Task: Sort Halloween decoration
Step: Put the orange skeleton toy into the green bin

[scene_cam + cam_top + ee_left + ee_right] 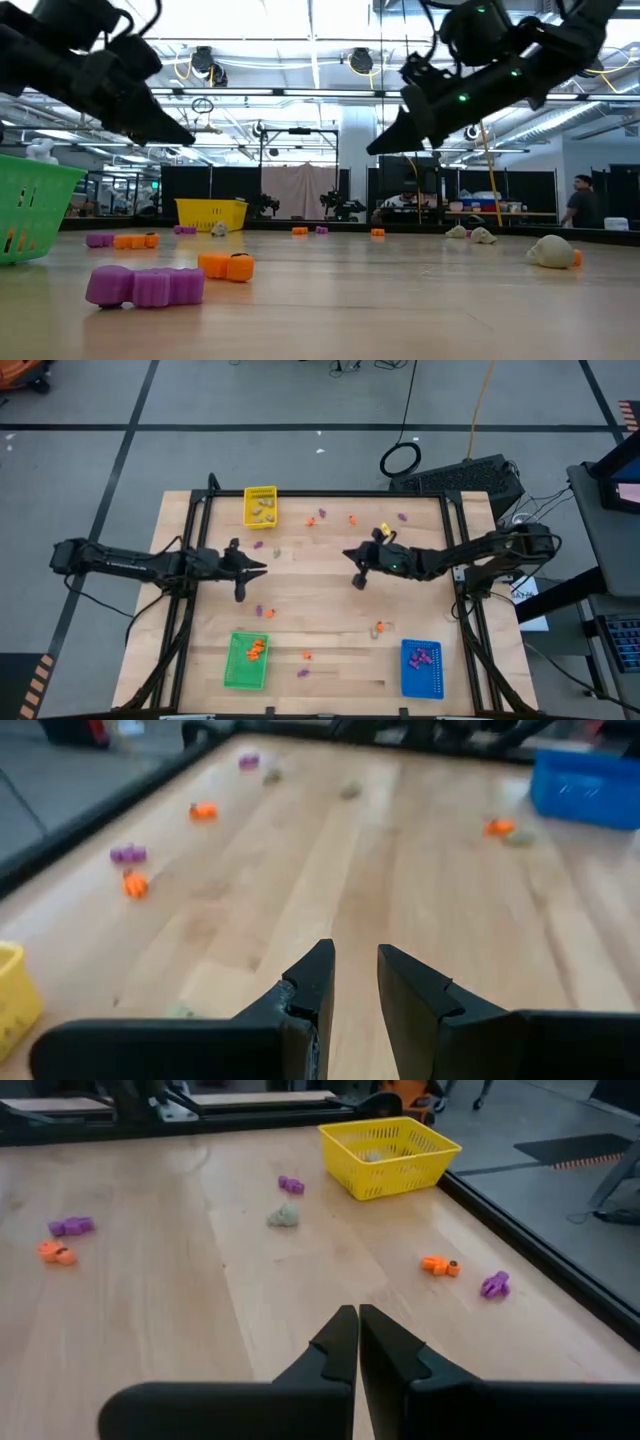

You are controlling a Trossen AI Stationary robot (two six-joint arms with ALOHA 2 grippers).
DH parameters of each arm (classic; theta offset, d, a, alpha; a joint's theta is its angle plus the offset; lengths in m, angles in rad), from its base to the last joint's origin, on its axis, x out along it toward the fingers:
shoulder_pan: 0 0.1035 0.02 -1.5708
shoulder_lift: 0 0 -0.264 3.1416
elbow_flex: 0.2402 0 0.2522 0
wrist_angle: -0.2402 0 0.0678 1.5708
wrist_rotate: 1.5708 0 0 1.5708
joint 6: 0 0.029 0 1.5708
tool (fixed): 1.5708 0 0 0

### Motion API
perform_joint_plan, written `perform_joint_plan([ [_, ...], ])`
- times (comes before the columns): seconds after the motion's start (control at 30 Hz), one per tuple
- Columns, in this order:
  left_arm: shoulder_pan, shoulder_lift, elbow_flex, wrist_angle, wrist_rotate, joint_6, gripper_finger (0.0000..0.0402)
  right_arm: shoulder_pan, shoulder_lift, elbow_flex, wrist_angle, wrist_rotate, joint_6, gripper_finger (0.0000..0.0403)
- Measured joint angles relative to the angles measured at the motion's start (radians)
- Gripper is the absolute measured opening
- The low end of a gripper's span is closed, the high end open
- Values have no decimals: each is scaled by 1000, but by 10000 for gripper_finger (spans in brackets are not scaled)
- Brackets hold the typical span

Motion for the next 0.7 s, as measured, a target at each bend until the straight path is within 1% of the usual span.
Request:
perform_joint_plan([
  [0.1,0,63,36,-58,-7,-6,79,11,-13,-46,46,5,1,0],
  [0.27,0,167,113,-185,-38,-29,79,15,-13,-68,71,6,1,0],
  [0.37,0,230,150,-216,-42,-54,79,16,-13,-68,71,6,1,0],
  [0.53,0,330,201,-216,-55,-83,80,27,-14,-68,69,6,1,0],
  [0.7,-3,411,243,-259,-66,-84,99,47,-13,-68,64,6,1,0],
])
